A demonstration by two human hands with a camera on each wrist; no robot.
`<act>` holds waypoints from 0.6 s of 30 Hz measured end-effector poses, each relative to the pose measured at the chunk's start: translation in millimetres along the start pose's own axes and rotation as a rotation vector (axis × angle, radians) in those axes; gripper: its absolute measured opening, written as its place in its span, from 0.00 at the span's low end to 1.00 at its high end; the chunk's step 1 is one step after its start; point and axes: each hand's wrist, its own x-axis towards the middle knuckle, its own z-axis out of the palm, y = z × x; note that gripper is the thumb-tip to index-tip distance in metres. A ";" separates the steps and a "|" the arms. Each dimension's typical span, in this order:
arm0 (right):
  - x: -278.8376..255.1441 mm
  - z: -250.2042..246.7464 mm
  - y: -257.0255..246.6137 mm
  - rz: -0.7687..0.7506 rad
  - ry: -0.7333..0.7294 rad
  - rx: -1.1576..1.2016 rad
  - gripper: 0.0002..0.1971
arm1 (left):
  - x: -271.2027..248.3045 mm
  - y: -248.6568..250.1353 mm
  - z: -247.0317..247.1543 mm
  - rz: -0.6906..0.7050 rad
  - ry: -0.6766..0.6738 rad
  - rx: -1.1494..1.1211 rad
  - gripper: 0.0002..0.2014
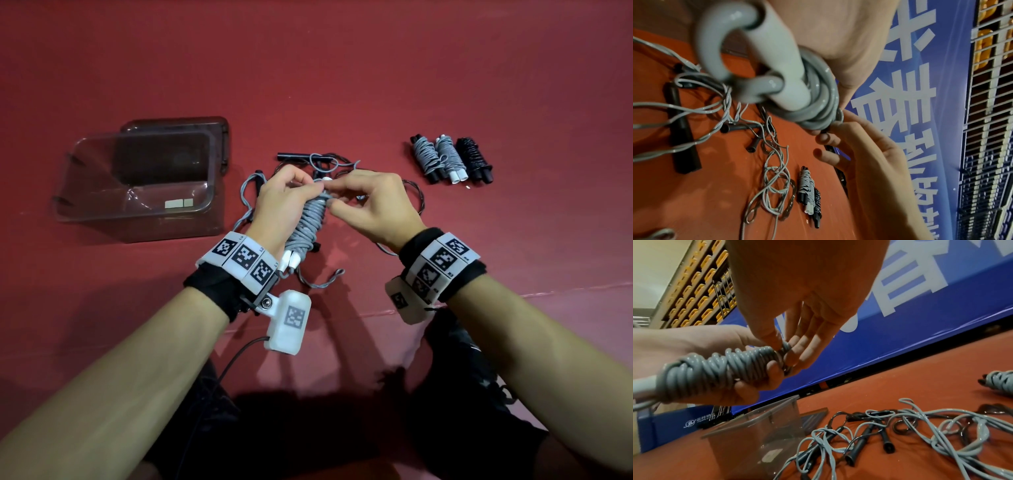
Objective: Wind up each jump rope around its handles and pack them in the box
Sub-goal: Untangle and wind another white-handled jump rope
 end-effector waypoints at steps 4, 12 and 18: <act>4.3 3.9 2.4 0.144 0.037 0.120 0.06 | 0.4 -5.4 -1.0 0.084 0.010 0.136 0.12; -0.6 16.6 -15.5 0.580 0.099 0.702 0.13 | -2.3 2.0 1.7 0.317 0.087 0.281 0.10; 2.2 10.5 -21.5 0.749 0.015 0.842 0.04 | -7.1 7.6 0.7 0.456 0.070 0.284 0.05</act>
